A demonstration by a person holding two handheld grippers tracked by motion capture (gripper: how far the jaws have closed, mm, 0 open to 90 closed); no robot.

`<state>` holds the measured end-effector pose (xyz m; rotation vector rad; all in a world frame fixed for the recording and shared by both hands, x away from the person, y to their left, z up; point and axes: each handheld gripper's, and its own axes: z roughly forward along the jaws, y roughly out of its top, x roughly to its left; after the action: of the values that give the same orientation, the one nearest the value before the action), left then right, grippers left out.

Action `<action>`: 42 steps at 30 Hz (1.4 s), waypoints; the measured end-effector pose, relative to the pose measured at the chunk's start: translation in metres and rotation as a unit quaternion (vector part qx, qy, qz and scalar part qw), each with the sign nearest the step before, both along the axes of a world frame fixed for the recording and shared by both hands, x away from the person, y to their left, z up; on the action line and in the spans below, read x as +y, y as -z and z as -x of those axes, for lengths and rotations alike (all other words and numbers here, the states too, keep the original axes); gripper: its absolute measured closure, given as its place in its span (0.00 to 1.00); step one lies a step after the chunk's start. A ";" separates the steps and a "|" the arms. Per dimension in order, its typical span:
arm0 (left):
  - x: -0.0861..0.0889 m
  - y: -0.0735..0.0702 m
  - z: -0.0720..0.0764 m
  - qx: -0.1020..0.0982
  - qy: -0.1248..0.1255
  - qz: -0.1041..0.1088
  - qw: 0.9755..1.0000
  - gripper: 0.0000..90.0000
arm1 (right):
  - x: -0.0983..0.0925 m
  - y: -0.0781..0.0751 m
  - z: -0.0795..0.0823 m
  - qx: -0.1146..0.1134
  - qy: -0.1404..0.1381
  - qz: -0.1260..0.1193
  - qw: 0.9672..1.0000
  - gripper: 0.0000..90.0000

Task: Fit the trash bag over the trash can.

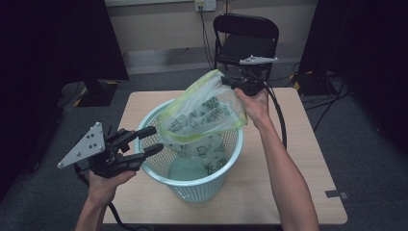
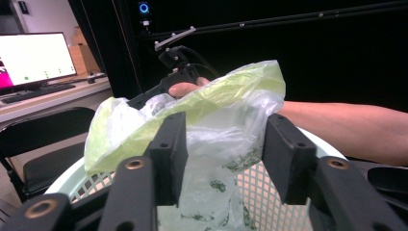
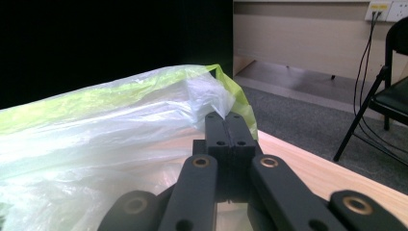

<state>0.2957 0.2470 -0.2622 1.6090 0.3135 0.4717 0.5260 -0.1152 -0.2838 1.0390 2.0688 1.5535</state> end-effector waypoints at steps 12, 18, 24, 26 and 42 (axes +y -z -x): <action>0.000 -0.001 -0.001 0.014 0.026 0.037 0.999 0.54 | 0.008 0.005 0.001 -0.001 0.013 0.021 1.000 1.00; 0.008 -0.012 -0.002 0.006 0.023 0.048 0.999 0.66 | 0.008 0.011 -0.005 0.005 0.015 0.020 1.000 1.00; 0.014 -0.014 -0.027 0.020 0.001 0.056 0.998 0.72 | 0.020 0.002 0.003 -0.013 -0.022 0.013 1.000 1.00; 0.013 -0.013 -0.041 0.036 -0.017 0.047 0.998 0.62 | 0.024 -0.003 0.006 -0.019 -0.035 0.014 0.999 1.00; 0.013 0.007 -0.133 0.125 -0.060 -0.003 0.990 0.39 | 0.050 -0.042 0.022 -0.063 -0.109 0.011 0.992 1.00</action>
<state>0.4288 0.2600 -0.2693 1.6625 0.6015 0.3622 0.5042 -0.0655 -0.2413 0.7063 2.1644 1.6469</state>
